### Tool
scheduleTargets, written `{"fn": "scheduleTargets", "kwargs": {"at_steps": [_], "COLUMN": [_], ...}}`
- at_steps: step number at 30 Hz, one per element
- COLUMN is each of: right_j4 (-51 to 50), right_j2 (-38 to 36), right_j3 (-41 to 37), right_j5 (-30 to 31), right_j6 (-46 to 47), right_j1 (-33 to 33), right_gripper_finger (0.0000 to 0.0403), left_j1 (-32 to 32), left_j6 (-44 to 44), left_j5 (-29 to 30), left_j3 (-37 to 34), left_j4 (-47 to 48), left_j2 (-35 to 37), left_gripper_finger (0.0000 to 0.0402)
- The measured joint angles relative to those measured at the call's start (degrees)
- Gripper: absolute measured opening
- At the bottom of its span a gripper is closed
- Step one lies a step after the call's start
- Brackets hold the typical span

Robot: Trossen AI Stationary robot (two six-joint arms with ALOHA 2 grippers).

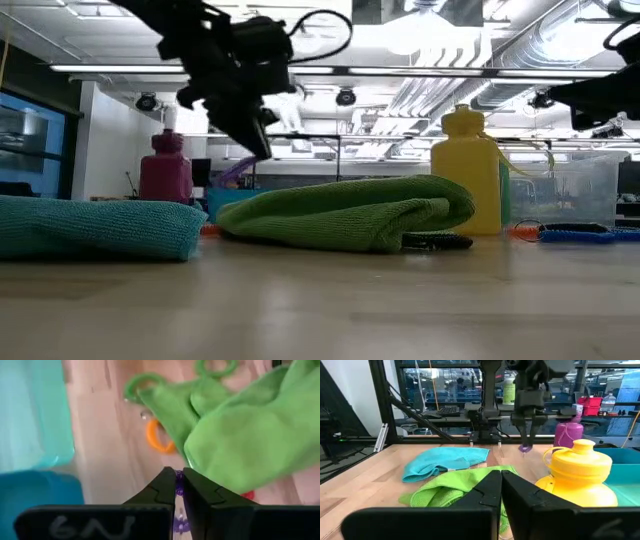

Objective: Pick & Place Sports Items
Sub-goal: Put the left violet spring keychain into the blue bin

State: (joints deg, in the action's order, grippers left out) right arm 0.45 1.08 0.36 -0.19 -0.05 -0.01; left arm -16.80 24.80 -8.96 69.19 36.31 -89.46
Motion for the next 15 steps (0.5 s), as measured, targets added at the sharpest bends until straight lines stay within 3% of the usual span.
{"fn": "scheduleTargets", "kwargs": {"at_steps": [15], "right_j4": [0.00], "right_j2": [-0.02], "right_j3": [0.00], "right_j5": [0.00], "right_j6": [0.00], "right_j1": [0.02], "right_gripper_finger": [0.0000], "left_j1": [-1.68], "left_j6": [-8.10], "left_j5": [-0.56], "left_j3": [0.04], "left_j4": [-9.65], "left_j2": [2.49], "left_gripper_finger": [0.0003]}}
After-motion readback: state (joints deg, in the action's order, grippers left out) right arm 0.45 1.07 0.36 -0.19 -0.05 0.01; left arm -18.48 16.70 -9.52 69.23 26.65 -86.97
